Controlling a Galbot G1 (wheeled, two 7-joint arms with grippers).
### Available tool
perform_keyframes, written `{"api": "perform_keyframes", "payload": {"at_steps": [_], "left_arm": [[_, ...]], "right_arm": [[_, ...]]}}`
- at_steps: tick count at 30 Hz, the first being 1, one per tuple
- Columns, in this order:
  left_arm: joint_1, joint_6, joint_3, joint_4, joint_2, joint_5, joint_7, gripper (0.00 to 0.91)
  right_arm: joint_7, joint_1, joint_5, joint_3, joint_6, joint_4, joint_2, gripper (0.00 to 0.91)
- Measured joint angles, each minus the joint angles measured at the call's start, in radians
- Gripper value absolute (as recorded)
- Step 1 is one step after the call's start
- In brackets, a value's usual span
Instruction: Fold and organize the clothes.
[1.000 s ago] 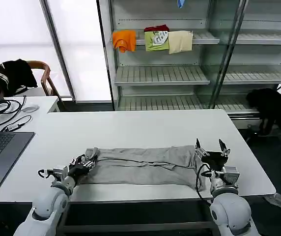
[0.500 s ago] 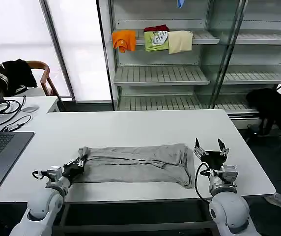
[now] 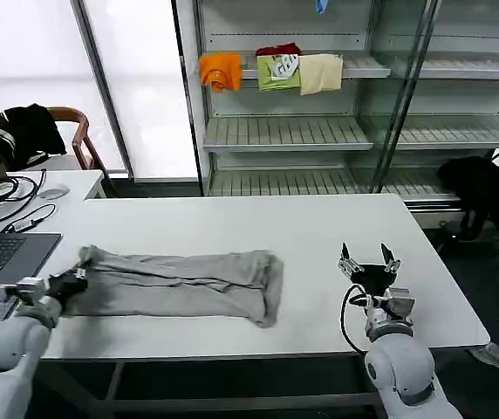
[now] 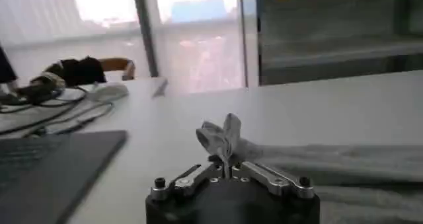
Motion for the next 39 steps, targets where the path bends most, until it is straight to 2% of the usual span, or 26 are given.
{"api": "perform_keyframes", "payload": {"at_steps": [6, 12, 26, 39], "left_arm": [[-0.022, -0.010, -0.038, 0.045, 0.077, 0.009, 0.001, 0.010], [-0.013, -0.003, -0.043, 0.023, 0.091, 0.020, -0.006, 0.010], [0.002, 0.042, 0.103, -0.196, 0.001, 0.061, -0.061, 0.010], [-0.070, 0.079, 0.319, -0.258, -0.058, 0.068, -0.095, 0.010]], "right_arm": [[0.002, -0.012, -0.003, 0.005, -0.009, 0.014, 0.008, 0.907], [0.002, -0.027, -0.008, 0.017, -0.012, 0.031, 0.013, 0.907], [0.002, -0.092, -0.020, 0.060, 0.001, 0.073, 0.024, 0.907], [0.006, -0.129, -0.034, 0.076, 0.017, 0.063, 0.047, 0.907]]}}
